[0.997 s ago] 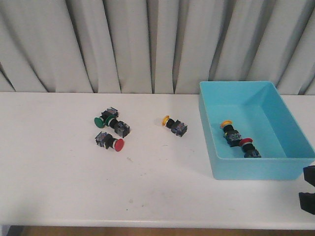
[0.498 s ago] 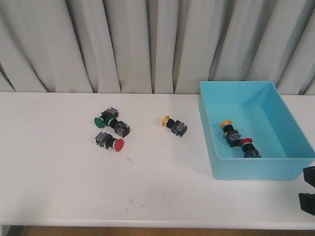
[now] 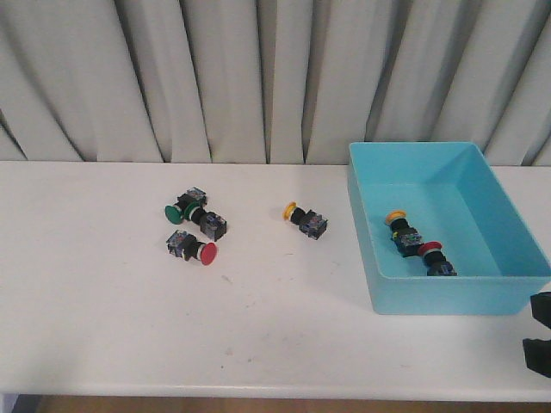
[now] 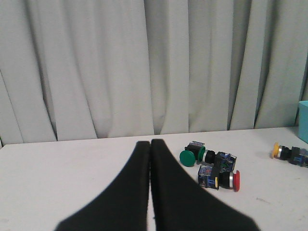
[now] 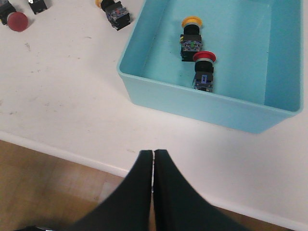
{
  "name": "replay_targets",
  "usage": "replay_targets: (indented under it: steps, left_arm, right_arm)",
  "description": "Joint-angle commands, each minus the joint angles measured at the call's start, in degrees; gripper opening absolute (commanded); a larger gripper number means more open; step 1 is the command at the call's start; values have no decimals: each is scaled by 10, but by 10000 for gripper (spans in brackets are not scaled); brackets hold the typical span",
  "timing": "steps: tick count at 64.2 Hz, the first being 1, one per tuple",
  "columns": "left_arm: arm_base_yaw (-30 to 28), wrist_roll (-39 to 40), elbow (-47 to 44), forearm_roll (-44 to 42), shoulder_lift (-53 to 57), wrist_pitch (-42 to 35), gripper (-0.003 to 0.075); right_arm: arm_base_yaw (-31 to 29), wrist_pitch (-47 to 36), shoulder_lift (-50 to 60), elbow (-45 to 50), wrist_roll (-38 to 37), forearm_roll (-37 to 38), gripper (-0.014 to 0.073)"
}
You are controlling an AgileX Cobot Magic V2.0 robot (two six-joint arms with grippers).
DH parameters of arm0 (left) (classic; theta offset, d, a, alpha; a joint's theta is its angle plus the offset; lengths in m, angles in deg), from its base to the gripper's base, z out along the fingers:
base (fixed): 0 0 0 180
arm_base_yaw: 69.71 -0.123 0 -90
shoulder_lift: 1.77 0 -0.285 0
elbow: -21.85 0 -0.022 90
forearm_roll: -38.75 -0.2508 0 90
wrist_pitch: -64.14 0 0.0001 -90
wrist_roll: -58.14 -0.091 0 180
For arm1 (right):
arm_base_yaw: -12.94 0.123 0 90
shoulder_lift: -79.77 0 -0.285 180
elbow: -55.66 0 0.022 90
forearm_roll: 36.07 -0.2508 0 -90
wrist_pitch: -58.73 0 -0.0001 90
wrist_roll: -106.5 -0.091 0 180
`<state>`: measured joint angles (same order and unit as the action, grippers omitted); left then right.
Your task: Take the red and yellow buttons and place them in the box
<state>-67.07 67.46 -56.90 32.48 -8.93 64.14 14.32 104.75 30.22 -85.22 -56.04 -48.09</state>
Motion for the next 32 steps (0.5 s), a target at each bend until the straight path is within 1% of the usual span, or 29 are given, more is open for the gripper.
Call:
replay_targets:
  steps: [1,6,9,11,13,24,32]
  left_arm:
    - [-2,0,-28,6,8,-48,-7]
    - [-2,0,-28,6,8,-48,-7]
    - [-2,0,-28,6,8,-47,-7]
    - [-2,0,-28,6,8,-47,-7]
    - [-2,0,-28,6,8,-47,-7]
    - [-1,0,-28,6,8,-47,-7]
    - [-2,0,-28,6,8,-46,-7]
  right_arm:
    - [1,-29,2,-13,2,-6,-8]
    - [1,-30,2,-13,2,-6,-8]
    - [6,-46,17,-3,14,5,-8]
    - [6,-68,40,8,18,30,-8]
    - [6,-89,64,22,18,36,-8]
    - [6,-209,228,116,18,27,-8]
    - [6,-274,301,171,15,30,-8]
